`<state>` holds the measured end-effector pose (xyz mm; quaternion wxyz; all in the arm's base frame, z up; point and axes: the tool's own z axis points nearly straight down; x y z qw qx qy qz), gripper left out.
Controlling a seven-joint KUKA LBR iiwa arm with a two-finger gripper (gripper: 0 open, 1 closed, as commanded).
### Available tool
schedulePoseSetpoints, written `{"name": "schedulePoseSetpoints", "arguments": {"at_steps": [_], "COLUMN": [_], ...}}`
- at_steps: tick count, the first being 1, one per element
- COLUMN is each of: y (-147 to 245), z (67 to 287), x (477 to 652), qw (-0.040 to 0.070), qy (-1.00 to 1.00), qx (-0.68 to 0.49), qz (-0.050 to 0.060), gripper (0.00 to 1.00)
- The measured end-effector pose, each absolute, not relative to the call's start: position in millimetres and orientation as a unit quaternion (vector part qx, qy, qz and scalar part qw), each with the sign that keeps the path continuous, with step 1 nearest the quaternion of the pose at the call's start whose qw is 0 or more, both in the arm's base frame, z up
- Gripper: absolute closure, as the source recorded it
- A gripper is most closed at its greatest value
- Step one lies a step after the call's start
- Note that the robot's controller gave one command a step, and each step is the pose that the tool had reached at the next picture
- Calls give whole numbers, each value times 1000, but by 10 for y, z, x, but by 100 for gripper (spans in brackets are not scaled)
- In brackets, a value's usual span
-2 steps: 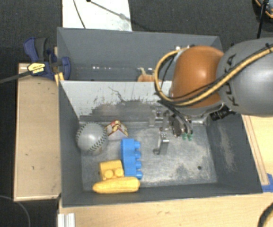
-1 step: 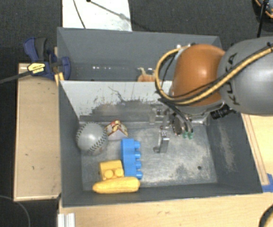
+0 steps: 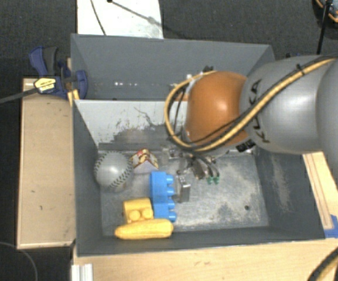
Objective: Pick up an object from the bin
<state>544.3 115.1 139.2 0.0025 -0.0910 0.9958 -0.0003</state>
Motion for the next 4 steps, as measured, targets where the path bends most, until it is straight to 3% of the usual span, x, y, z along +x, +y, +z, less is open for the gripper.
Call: {"name": "schedulePoseSetpoints", "arguments": {"at_steps": [1, 2, 3, 4], "y": [1351, 1371, 1377, 1478], "z": [1166, 1139, 753, 737], "x": [5411, 5439, 5438, 5508], "qw": [1, 1, 1, 4], "qy": [969, 955, 904, 853], "qx": [-247, -296, -428, -522], "qz": [0, 0, 0, -1], "gripper": [0, 0, 0, 100]}}
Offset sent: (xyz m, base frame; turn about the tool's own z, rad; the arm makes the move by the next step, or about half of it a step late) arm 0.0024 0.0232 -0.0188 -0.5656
